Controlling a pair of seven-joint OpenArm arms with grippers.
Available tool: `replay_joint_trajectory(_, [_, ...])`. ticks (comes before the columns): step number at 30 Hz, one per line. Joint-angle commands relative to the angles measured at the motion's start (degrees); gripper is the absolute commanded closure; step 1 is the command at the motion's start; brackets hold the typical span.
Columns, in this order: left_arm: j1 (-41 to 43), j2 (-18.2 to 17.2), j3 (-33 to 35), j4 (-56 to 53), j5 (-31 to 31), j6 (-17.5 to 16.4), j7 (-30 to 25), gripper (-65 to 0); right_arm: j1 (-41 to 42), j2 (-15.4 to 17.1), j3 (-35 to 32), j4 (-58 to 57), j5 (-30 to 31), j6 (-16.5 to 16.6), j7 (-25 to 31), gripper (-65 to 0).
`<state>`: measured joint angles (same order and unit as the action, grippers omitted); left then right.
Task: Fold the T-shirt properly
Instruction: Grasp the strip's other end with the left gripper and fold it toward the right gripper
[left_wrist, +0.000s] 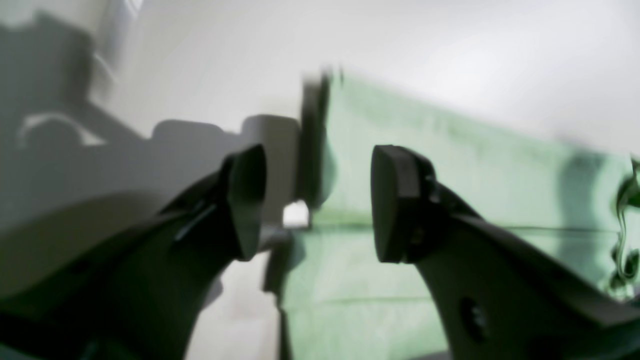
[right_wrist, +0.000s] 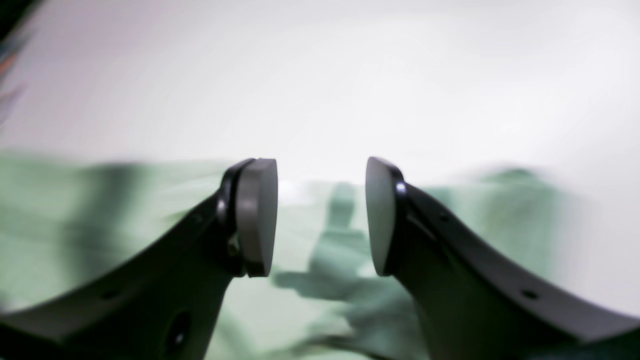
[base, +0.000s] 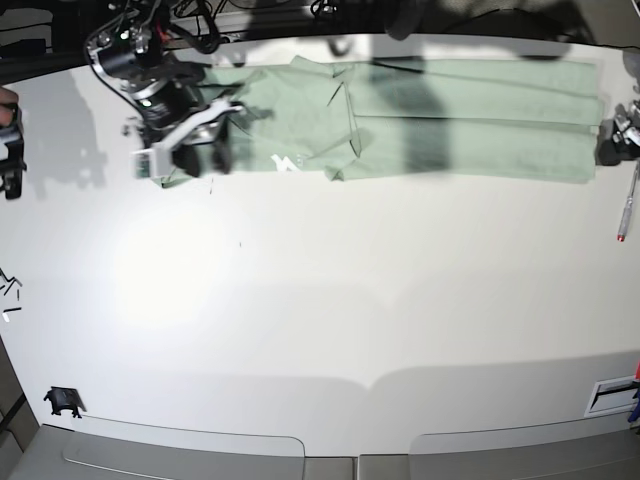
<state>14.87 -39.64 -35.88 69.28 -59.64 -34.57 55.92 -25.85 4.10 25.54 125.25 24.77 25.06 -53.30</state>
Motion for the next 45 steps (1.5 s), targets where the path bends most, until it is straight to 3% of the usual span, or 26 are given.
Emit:
replay_joint_trajectory(1, [0.55,-1.07,-0.52,0.83,-2.03,-0.57,-0.72,-33.6,0.13,0.33,1.68,1.05,-0.33,-0.66,2.43,-26.7])
replay_joint_trajectory(7, [4.39,2.89,-0.52,0.83,-1.95,-2.16,-2.03,-33.8,0.28,0.33,9.97,1.01,-1.86,-1.14,5.66,-26.7])
replay_joint_trajectory(15, [4.50,10.05,-0.50,0.83,-1.33,-2.23,-1.99,-33.7,0.31,0.33,9.73,0.63,-1.66,-1.11,5.77,-26.7])
replay_joint_trajectory(18, [4.50,11.72,-0.50,0.83,-1.36,-3.96,-1.97,-32.8,0.33,0.33,8.83,0.63,-1.68,-1.11,5.97,-26.7])
replay_joint_trajectory(20, [4.50,12.02,-0.50,0.83,-1.36,-4.72,-1.99,-26.3,0.39,0.33,8.28,0.63,-1.68,-1.11,5.95,-26.7])
replay_joint_trajectory(24, [4.48,11.72,-0.52,0.85,-1.53,-4.72,-3.26,-2.4,0.44,0.33,7.80,0.63,-1.68,-1.11,5.99,-26.7])
replay_joint_trajectory(29, [4.46,11.02,-0.52,1.01,-2.73,-5.25,-6.73,0.0,0.42,0.33,7.80,0.50,-1.79,-1.14,5.92,-26.7])
replay_joint_trajectory(39, [6.29,11.52,-0.50,13.70,-16.59,-5.43,4.72,0.0,2.62,0.37,7.82,-12.57,-3.08,-1.16,6.43,-26.7])
replay_joint_trajectory(45, [9.18,14.78,-0.02,22.67,-24.48,-5.43,10.93,0.0,6.99,0.35,7.80,-20.87,-4.20,-1.16,6.32,-26.7])
